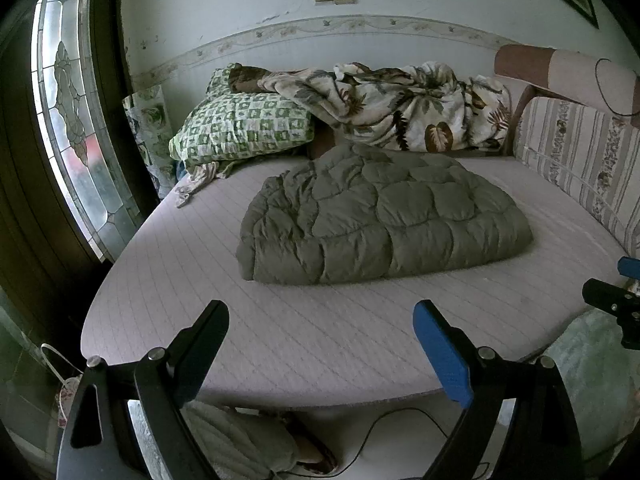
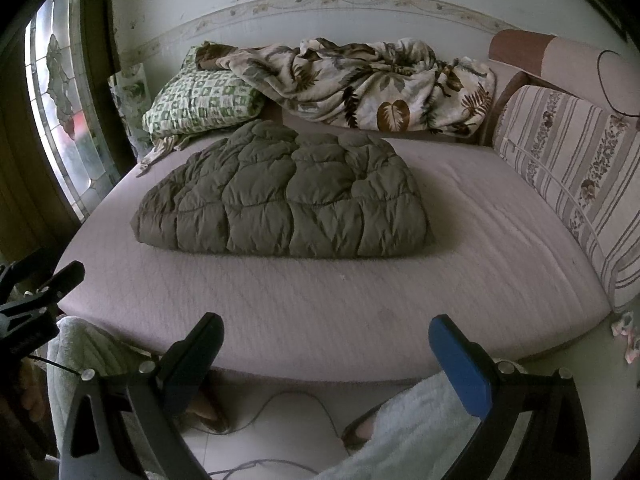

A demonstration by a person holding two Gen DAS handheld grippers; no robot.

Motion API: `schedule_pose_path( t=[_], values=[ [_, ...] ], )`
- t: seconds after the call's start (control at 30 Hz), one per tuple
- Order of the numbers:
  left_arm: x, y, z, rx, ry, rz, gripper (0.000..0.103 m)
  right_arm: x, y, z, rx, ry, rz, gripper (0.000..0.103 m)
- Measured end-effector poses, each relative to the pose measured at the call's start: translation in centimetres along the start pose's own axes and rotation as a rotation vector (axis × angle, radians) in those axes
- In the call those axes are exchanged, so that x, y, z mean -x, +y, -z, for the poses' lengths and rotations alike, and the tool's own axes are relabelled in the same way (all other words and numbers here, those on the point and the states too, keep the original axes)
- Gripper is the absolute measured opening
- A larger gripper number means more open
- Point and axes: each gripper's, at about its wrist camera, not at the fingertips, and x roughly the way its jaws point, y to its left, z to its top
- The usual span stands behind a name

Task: Fold large clothes

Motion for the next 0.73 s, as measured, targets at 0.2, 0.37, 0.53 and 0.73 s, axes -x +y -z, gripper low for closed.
schedule_pose_path(
  t=[0.2, 0.37, 0.53, 0.73],
  values=[
    [0.3, -0.5, 0.2, -0.001, 0.007, 0.01, 0.093, 0.2, -0.1, 0.7, -0.01, 0.005, 0.003, 0.103],
    [-0.5, -0.5, 0.1, -0.002, 0.02, 0.017, 0.093, -0.3, -0.2, 0.7, -0.012, 0.019, 0.002, 0.103],
    [-1.3, -0.4, 0.1, 0.003, 0.035, 0.022, 0.093, -1.4, -0.3, 0.4, -0.011, 0.041, 0.0, 0.103],
    [-3.0, -0.4, 0.1, 0.011, 0.076, 0.028, 0.093, -3.1, -0.3, 0.4, -0.014, 0.078, -0.004, 0.103]
  ],
)
